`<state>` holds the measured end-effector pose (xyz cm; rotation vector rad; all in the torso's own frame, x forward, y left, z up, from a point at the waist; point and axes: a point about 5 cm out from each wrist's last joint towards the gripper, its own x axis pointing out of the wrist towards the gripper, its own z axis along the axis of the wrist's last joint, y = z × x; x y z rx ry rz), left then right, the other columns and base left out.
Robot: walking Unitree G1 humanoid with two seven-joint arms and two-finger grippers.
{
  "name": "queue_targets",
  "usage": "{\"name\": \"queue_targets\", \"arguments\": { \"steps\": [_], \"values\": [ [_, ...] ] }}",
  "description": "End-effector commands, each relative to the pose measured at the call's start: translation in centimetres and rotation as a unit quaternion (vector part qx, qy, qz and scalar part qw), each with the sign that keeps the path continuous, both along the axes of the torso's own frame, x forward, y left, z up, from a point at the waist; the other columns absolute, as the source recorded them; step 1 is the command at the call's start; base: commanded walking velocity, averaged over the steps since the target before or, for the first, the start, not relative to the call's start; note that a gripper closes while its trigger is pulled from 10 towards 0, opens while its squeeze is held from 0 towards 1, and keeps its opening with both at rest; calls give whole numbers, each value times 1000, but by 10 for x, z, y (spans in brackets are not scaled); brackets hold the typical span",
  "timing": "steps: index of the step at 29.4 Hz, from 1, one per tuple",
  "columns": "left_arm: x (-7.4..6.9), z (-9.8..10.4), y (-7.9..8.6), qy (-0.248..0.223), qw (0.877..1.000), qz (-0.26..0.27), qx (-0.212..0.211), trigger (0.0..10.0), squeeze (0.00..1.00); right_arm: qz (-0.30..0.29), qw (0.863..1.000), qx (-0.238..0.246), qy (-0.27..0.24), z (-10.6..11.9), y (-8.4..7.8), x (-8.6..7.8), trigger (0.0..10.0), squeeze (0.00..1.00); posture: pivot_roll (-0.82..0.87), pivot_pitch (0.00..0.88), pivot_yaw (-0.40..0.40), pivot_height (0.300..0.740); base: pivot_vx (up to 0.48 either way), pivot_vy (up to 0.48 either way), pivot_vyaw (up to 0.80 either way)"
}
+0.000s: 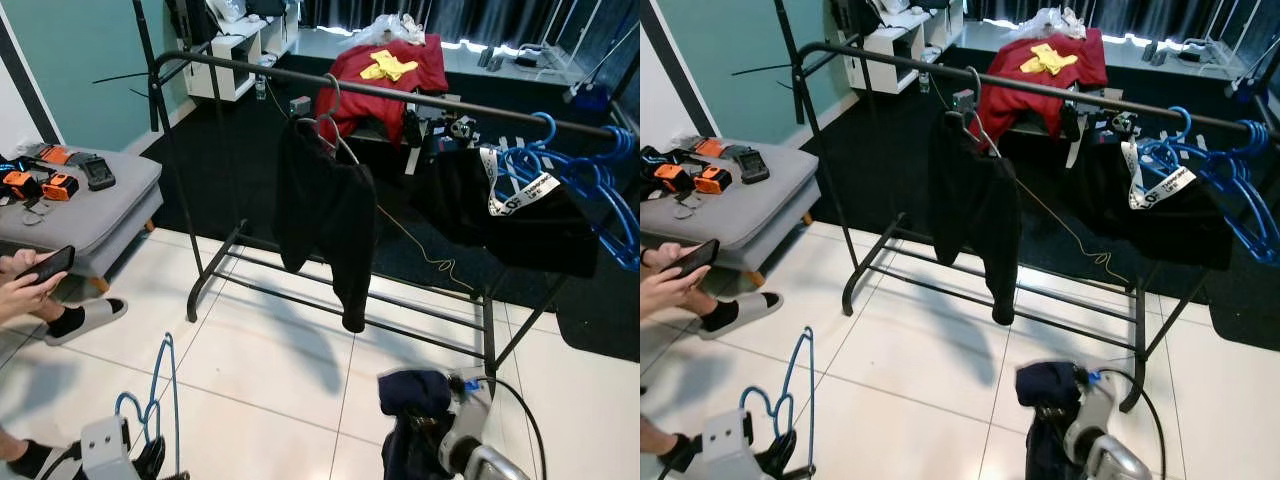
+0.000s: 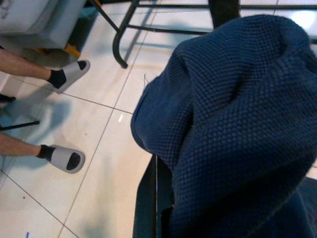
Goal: Hang hanger
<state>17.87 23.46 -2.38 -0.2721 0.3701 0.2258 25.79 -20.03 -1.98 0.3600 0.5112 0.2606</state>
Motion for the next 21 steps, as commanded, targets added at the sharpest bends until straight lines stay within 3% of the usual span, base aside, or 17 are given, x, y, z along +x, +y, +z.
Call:
{"name": "queue_targets", "arguments": {
  "steps": [1, 5, 12, 15, 17, 21],
  "values": [
    [-2, -5, 2, 11, 1000, 24, -2, 10000, 0, 0, 1000, -9, 10, 3, 4, 9, 10000, 0, 31, 47, -104, 740, 0, 0, 587],
    [5, -5, 6, 10, 999, 47, -1, 10000, 0, -7, 1000, -15, 17, 8, 5, 17, 10000, 0, 12, 39, -102, 740, 0, 0, 587],
    [11, -5, 5, 12, 1000, 27, 1, 10000, 0, -8, 1000, -15, 13, 11, 4, 21, 10000, 0, 8, 37, -84, 740, 0, 0, 587],
    [12, -5, 5, 16, 1000, 5, -4, 10000, 0, -21, 1000, -14, 8, 12, -5, 20, 10000, 0, 2, 37, -70, 740, 0, 0, 587],
    [12, -10, 10, 39, 997, -10, -60, 10000, 0, -33, 999, -13, 6, 15, -17, 20, 10000, 0, -9, 34, -60, 740, 0, 0, 569],
    [15, -12, 9, 49, 996, -25, -72, 10000, 0, -26, 1000, -10, 5, 16, -17, 20, 10000, 0, -7, 35, -59, 740, 0, 0, 569]
  ]
}}
